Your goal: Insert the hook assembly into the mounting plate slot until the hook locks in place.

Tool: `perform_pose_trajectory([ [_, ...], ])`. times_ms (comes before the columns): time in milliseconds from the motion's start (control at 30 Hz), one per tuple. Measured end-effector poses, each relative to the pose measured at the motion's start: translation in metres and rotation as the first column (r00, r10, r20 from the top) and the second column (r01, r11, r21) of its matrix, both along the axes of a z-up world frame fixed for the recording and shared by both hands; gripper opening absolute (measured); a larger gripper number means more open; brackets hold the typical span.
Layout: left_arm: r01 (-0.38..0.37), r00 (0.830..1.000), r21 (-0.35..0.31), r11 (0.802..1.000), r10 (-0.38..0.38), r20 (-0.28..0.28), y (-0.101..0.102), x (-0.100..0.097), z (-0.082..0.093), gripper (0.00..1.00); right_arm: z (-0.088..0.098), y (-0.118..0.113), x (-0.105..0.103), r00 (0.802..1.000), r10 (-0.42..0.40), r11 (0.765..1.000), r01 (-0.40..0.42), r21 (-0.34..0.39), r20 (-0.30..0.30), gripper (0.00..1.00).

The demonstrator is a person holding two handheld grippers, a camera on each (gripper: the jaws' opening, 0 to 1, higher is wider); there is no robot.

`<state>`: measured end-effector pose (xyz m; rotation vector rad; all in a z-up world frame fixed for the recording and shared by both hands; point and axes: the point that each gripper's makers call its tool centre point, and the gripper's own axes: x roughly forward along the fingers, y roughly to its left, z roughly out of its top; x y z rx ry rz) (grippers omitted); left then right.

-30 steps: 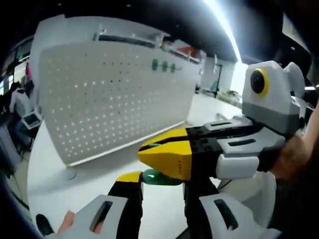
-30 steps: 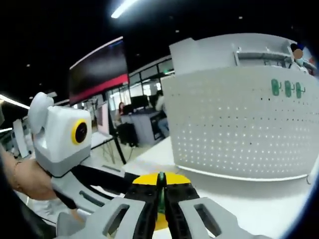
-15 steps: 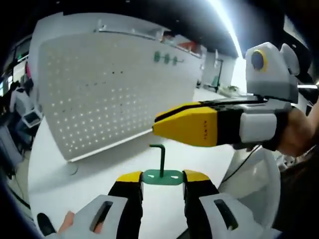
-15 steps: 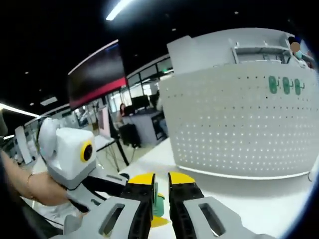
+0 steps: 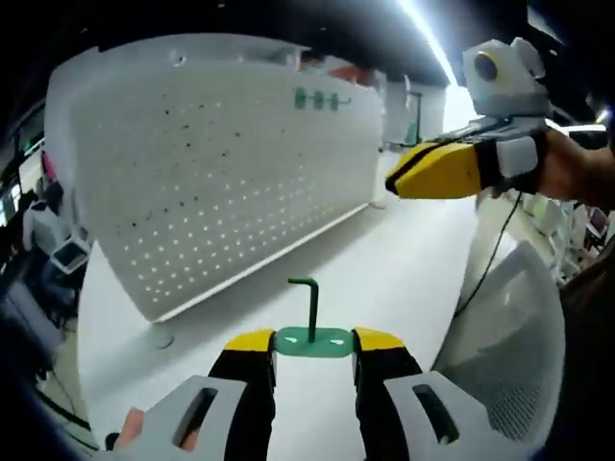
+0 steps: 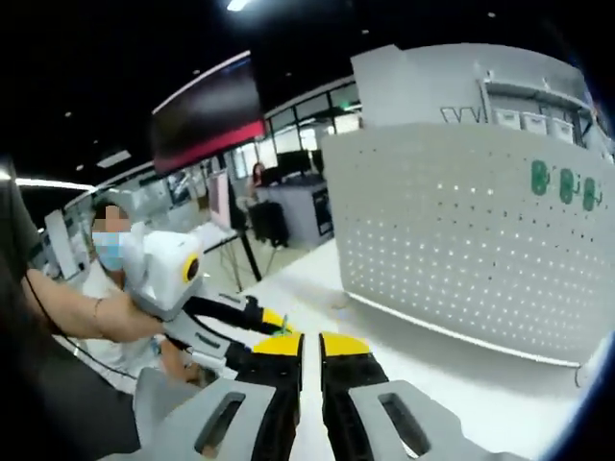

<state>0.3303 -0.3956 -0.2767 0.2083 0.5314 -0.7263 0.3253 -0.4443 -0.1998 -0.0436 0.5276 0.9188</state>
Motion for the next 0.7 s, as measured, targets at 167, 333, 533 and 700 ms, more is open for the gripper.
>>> perform_pose_trajectory([
  [167, 0.035, 0.999, 0.041, 0.999, -0.036, 0.027, -0.008, -0.003, -0.001, 0.31, -0.009, 0.008, -0.001, 0.989, 0.036, 0.999, -0.04, -0.027, -0.144, 0.06],
  [333, 0.067, 0.997, 0.068, 0.995, -0.07, 0.044, -0.017, -0.006, -0.002, 0.31, -0.023, 0.021, -0.005, 0.969, 0.07, 0.993, -0.09, -0.073, -0.237, 0.09],
  [533, 0.083, 0.994, 0.102, 0.991, -0.09, 0.059, -0.022, -0.008, -0.006, 0.31, -0.031, 0.029, -0.005, 0.957, 0.088, 0.986, -0.124, -0.114, -0.278, 0.09],
  [700, 0.086, 0.991, 0.139, 0.987, -0.099, 0.085, -0.023, -0.01, -0.008, 0.31, -0.041, 0.032, -0.005, 0.941, 0.1, 0.972, -0.162, -0.169, -0.323, 0.09],
])
